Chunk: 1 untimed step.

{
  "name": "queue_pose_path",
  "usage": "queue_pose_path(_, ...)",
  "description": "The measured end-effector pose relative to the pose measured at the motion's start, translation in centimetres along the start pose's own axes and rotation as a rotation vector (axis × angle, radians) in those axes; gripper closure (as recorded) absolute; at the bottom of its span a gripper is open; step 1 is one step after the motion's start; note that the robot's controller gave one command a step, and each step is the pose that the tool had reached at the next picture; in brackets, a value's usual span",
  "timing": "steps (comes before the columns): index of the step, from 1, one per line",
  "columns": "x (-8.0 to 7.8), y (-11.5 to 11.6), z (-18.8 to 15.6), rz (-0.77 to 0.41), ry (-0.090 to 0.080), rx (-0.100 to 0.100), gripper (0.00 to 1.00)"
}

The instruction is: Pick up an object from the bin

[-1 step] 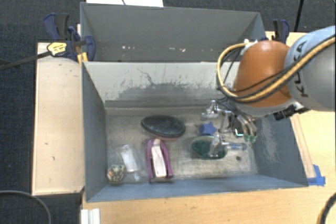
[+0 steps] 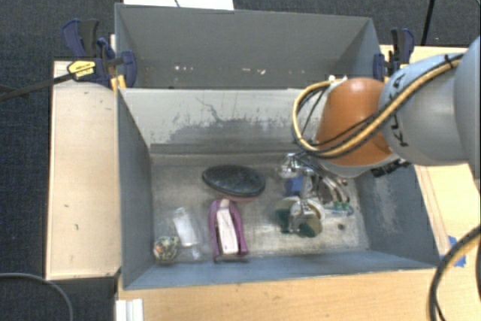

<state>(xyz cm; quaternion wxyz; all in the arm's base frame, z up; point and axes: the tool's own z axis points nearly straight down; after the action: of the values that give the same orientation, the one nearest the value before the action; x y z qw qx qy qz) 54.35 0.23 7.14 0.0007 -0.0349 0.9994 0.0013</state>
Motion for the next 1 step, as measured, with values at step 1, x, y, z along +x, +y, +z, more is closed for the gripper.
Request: queue_pose_path(1,-0.34,0.06,-0.43,0.0,-0.013,0.0,1.0)
